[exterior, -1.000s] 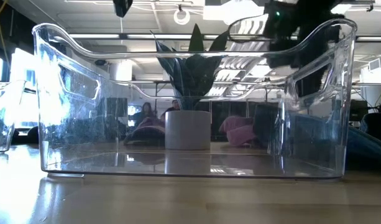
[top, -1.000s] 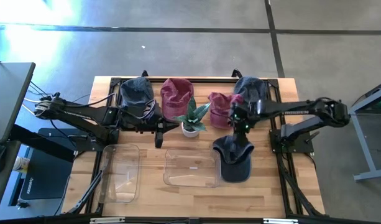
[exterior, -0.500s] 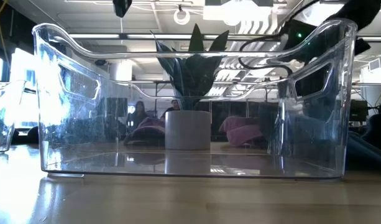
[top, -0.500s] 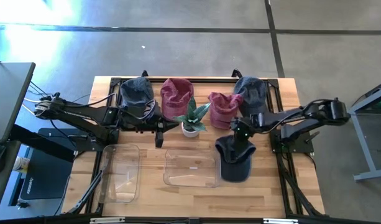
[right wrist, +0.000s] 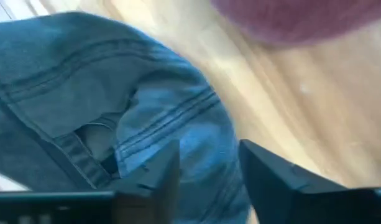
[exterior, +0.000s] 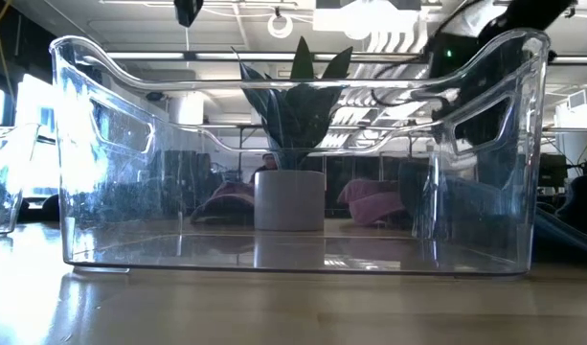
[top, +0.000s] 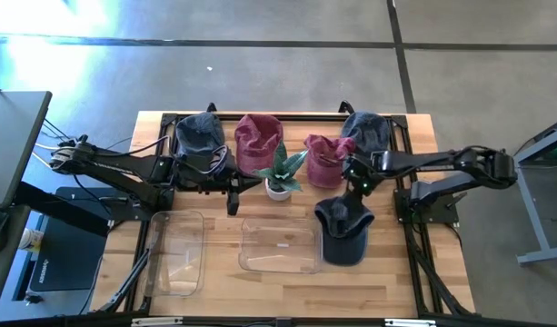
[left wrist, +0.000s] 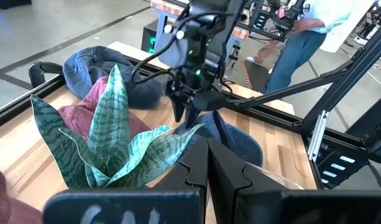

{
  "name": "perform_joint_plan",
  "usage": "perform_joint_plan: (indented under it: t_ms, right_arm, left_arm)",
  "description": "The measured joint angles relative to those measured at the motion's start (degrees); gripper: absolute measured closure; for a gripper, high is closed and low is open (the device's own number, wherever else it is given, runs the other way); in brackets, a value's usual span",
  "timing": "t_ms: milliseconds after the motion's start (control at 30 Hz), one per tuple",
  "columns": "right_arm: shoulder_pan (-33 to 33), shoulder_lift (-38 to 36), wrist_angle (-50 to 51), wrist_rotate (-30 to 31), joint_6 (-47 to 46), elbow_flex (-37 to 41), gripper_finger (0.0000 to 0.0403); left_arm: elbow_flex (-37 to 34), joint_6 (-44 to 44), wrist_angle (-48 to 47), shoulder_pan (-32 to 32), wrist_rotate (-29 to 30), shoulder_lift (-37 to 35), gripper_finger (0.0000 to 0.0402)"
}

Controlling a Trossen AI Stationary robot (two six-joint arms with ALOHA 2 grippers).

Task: Pick & Place hat
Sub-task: Put the bottom blue cap into the left transparent bin

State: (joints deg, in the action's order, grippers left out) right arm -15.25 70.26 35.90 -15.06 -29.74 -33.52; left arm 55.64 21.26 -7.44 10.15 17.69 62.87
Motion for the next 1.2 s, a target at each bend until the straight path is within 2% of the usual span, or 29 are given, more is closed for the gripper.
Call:
perform_joint_plan:
  t_ms: [133,233,333,467,533,667,733,800,900,1033,1200]
  right_arm:
    - [-1.42,0.97,-4.48,-0.40,-0.17,4.58,0.0183]
    - [-0.36,1.48,-7.53,-1.36,-0.29,6.36,0.0195]
    - [2.01,1.34,-8.77,1.37,-0.26,7.32,0.0245]
    - [5.42,1.24,-7.84,7.19,0.01,7.08,0.0350]
    - [6.98,0.84,-4.48,8.87,-0.06,5.16,0.0388]
    - [10.99,-1.27,7.15,18.39,-4.20,-2.48,0.0379]
    - [13.59,-1.86,14.63,23.26,-5.70,-7.00,0.0388]
    - [15.97,-2.14,20.58,26.15,-6.31,-11.93,0.0397]
    - [19.02,-2.12,27.65,27.31,-5.33,-18.91,0.0389]
    - [20.84,-2.14,32.09,21.74,2.04,-27.81,0.0396]
    - [20.87,-2.14,32.80,1.61,7.53,-36.48,0.0392]
  left_arm:
    - [0.00,0.00,0.00,0.00,-0.02,0.00,0.0402]
    - [0.00,0.01,-0.01,0.00,-0.33,0.00,0.0402]
    - [0.00,0.02,-0.02,0.00,-0.68,0.00,0.0402]
    - [0.00,0.02,-0.01,0.00,-0.68,0.00,0.0402]
    - [0.00,0.02,0.01,0.00,-0.68,0.00,0.0402]
    - [0.00,0.02,-0.02,0.00,-0.33,0.00,0.0402]
    - [0.00,0.03,0.08,0.00,0.19,0.00,0.0402]
    - [0.00,0.04,0.06,0.00,1.20,0.00,0.0402]
    - [0.00,0.04,0.09,0.00,2.57,0.00,0.0402]
    - [0.00,0.81,0.61,0.00,4.28,0.00,0.0402]
    - [0.00,1.68,0.77,0.00,5.70,0.00,0.0402]
